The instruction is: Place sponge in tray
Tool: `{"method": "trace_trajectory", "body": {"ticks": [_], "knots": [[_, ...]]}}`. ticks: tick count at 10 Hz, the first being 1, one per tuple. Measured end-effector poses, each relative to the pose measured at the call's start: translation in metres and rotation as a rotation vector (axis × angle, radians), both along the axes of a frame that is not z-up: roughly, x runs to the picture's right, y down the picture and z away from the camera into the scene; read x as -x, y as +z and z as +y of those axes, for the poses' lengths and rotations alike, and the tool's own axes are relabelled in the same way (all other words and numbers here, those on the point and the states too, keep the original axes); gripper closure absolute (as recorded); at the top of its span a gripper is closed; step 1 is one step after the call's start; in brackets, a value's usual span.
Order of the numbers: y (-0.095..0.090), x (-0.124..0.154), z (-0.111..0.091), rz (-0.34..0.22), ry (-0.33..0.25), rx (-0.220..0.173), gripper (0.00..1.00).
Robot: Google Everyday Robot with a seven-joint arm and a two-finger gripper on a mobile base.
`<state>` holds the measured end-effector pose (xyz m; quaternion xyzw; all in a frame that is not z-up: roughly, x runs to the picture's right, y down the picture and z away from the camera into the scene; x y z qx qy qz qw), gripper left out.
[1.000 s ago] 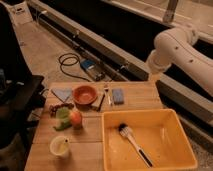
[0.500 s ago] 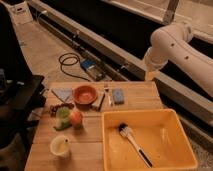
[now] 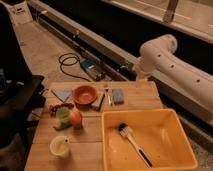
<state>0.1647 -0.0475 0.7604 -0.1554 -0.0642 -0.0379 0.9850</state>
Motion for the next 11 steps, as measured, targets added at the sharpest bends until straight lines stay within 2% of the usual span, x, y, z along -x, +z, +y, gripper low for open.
{"method": "trace_trajectory", "body": {"ticks": [1, 4, 8, 9, 11], "knots": [[0.018, 0.016, 0.013, -0.027, -0.005, 0.016, 0.35], [0.055, 0.035, 0.034, -0.069, 0.020, 0.042, 0.35], [0.055, 0.036, 0.034, -0.069, 0.023, 0.044, 0.35], [0.057, 0.031, 0.033, -0.049, 0.028, 0.050, 0.35], [0.078, 0.030, 0.038, -0.032, 0.028, 0.084, 0.35]]}}
